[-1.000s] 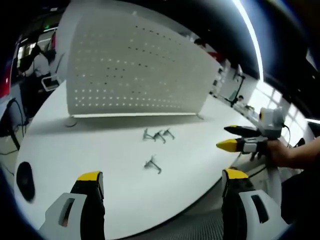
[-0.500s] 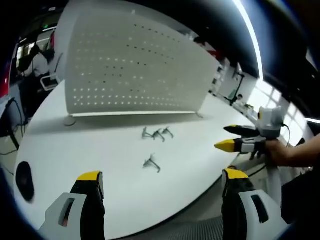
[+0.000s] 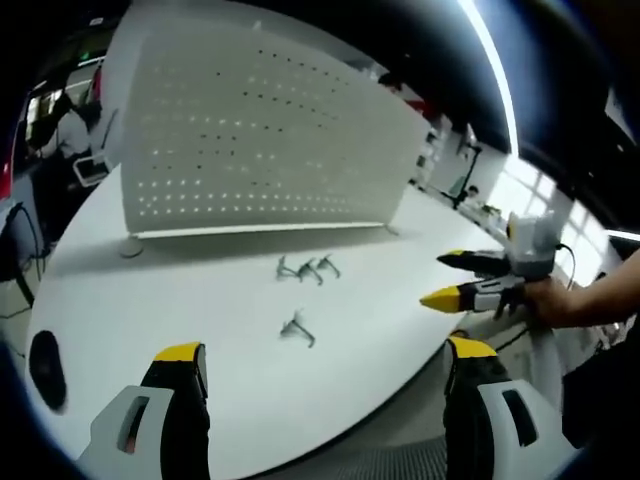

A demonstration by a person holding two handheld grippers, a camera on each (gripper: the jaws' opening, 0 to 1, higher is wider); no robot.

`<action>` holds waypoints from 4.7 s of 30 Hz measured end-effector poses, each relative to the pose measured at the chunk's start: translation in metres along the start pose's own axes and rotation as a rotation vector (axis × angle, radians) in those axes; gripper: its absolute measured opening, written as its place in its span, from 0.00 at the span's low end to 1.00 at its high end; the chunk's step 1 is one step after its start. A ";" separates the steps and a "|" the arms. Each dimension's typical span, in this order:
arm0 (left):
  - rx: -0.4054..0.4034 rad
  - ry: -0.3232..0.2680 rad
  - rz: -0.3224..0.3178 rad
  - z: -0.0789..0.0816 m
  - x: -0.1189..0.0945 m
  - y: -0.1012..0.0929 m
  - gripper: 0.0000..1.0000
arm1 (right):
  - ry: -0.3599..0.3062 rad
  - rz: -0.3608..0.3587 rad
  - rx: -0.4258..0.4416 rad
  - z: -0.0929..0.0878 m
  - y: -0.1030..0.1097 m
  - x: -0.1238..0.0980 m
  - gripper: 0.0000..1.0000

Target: Insert the hook assembly into the mounting plate slot until the hook locks in place.

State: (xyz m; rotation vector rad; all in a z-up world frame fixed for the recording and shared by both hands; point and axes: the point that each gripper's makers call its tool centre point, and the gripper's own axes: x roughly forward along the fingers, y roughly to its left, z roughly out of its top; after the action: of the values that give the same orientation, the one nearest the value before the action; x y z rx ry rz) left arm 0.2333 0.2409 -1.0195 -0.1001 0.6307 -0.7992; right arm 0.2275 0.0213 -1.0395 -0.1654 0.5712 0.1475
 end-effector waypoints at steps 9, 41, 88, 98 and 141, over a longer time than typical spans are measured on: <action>0.001 0.000 0.014 0.000 0.001 0.000 1.00 | -0.010 -0.051 -0.005 0.002 -0.013 -0.002 0.72; -0.027 0.026 0.059 -0.004 0.000 0.008 0.98 | 0.089 0.494 -0.242 0.016 0.095 0.037 0.34; -0.064 0.027 0.111 -0.004 0.000 0.020 0.92 | 0.219 0.794 -0.718 0.005 0.170 0.134 0.03; -0.067 0.026 0.107 -0.004 -0.001 0.020 0.92 | 0.240 0.734 -0.603 0.007 0.167 0.133 0.00; -0.235 -0.013 0.098 0.059 0.034 0.024 0.75 | -0.111 0.455 0.275 0.120 0.112 0.061 0.00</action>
State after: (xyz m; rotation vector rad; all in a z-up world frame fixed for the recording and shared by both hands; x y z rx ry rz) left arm 0.2999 0.2249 -0.9957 -0.2864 0.7099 -0.6275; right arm 0.3207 0.1595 -0.9866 0.2420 0.5053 0.5128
